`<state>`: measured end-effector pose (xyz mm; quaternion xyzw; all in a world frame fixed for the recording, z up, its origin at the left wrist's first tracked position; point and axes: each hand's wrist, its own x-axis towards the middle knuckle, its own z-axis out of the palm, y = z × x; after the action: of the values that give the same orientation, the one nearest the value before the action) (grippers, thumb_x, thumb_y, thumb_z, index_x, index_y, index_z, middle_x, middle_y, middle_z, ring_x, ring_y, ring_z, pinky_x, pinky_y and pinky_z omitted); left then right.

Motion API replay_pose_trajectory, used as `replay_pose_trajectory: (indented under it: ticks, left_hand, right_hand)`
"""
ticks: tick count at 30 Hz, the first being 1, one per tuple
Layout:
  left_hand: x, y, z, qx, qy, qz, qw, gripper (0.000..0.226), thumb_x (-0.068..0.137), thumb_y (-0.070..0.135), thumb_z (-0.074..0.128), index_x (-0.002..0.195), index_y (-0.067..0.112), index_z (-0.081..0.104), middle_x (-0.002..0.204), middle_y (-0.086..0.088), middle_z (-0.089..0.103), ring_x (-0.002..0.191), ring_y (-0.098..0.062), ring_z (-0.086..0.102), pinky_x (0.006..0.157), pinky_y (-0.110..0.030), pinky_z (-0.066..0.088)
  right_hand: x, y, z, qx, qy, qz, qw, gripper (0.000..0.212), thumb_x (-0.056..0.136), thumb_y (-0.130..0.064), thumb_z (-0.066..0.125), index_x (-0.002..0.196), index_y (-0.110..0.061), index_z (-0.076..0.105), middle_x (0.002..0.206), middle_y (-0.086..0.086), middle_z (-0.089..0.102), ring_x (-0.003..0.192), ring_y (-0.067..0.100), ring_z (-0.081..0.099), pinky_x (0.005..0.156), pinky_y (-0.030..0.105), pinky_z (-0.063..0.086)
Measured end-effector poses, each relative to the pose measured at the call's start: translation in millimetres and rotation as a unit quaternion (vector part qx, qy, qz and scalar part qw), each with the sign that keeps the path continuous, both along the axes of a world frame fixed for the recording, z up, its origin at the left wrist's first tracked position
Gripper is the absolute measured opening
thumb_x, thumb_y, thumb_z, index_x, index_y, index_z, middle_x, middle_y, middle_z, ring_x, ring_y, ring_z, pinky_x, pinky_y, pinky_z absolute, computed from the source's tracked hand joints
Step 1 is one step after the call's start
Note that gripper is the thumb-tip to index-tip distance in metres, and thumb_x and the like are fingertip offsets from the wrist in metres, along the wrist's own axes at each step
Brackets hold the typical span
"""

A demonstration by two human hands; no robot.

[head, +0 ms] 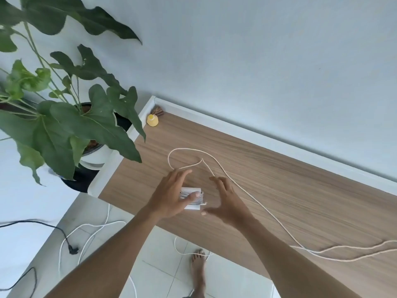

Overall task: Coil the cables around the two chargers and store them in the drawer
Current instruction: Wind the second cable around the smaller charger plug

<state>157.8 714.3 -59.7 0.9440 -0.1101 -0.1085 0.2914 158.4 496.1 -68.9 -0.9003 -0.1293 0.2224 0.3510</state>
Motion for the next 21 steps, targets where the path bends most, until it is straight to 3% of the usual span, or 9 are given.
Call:
replay_pose_trajectory:
  ticks: [2, 5, 7, 9, 12, 15, 21]
  left_hand:
    - [10.3, -18.0, 7.3, 0.006, -0.04, -0.002, 0.999, 0.054, 0.092, 0.055, 0.042, 0.131, 0.018, 0.048, 0.123, 0.002, 0.054, 0.116, -0.018, 0.049, 0.097, -0.036, 0.041]
    - [28.6, -63.1, 16.9, 0.009, -0.095, -0.033, 0.995, 0.028, 0.092, 0.036, 0.047, 0.1, 0.014, 0.063, 0.098, -0.001, 0.064, 0.096, -0.025, 0.059, 0.085, -0.04, 0.048]
    - [35.6, -106.1, 31.6, 0.013, -0.088, -0.064, 0.994, 0.018, 0.092, 0.026, 0.052, 0.087, 0.013, 0.063, 0.083, 0.0, 0.065, 0.08, -0.024, 0.06, 0.072, -0.035, 0.048]
    - [38.6, -148.2, 44.4, 0.021, -0.084, -0.09, 0.992, 0.018, 0.095, 0.024, 0.052, 0.086, 0.013, 0.063, 0.079, 0.001, 0.065, 0.075, -0.023, 0.06, 0.064, -0.031, 0.043]
    - [31.9, -217.1, 60.5, 0.025, -0.093, -0.133, 0.986, 0.023, 0.097, 0.03, 0.048, 0.09, 0.014, 0.063, 0.079, 0.0, 0.069, 0.073, -0.023, 0.062, 0.065, -0.034, 0.05]
    - [14.9, -284.4, 69.6, 0.028, -0.092, -0.161, 0.982, 0.022, 0.097, 0.03, 0.046, 0.089, 0.016, 0.061, 0.078, -0.002, 0.069, 0.071, -0.026, 0.063, 0.062, -0.035, 0.048]
    - [-24.3, -419.9, 72.9, 0.02, -0.061, -0.223, 0.973, 0.015, 0.09, 0.018, 0.046, 0.094, 0.019, 0.061, 0.088, 0.005, 0.07, 0.078, -0.022, 0.064, 0.067, -0.032, 0.05]
  right_hand:
    - [5.2, -17.1, 5.9, 0.0, -0.023, -0.04, 0.999, 0.07, 0.074, -0.044, 0.075, 0.133, -0.024, 0.043, 0.128, -0.006, 0.044, 0.109, 0.009, 0.048, 0.09, 0.028, 0.045]
    - [11.7, -50.4, 20.5, -0.019, -0.08, -0.117, 0.99, 0.016, 0.089, -0.03, 0.059, 0.097, -0.018, 0.065, 0.093, -0.002, 0.065, 0.079, 0.013, 0.059, 0.07, 0.034, 0.052]
    - [11.1, -82.4, 30.2, -0.036, -0.086, -0.165, 0.982, 0.019, 0.092, -0.027, 0.055, 0.083, -0.015, 0.067, 0.078, 0.001, 0.068, 0.069, 0.02, 0.061, 0.06, 0.031, 0.047]
    - [7.3, -116.8, 40.6, -0.058, -0.087, -0.202, 0.974, 0.022, 0.092, -0.028, 0.054, 0.082, -0.012, 0.066, 0.073, 0.004, 0.068, 0.067, 0.024, 0.059, 0.056, 0.027, 0.038]
    - [-12.5, -178.8, 51.7, -0.07, -0.085, -0.261, 0.959, 0.025, 0.091, -0.029, 0.054, 0.072, -0.013, 0.06, 0.064, 0.002, 0.06, 0.063, 0.024, 0.052, 0.056, 0.026, 0.032]
    - [-41.1, -240.7, 58.6, -0.083, -0.081, -0.31, 0.944, 0.038, 0.09, -0.032, 0.05, 0.056, -0.017, 0.041, 0.053, -0.001, 0.046, 0.059, 0.029, 0.046, 0.054, 0.03, 0.033]
    - [-113.5, -379.1, 68.3, -0.098, -0.087, -0.416, 0.9, 0.042, 0.092, -0.03, 0.048, 0.054, -0.018, 0.034, 0.053, 0.002, 0.044, 0.058, 0.033, 0.046, 0.054, 0.039, 0.041]
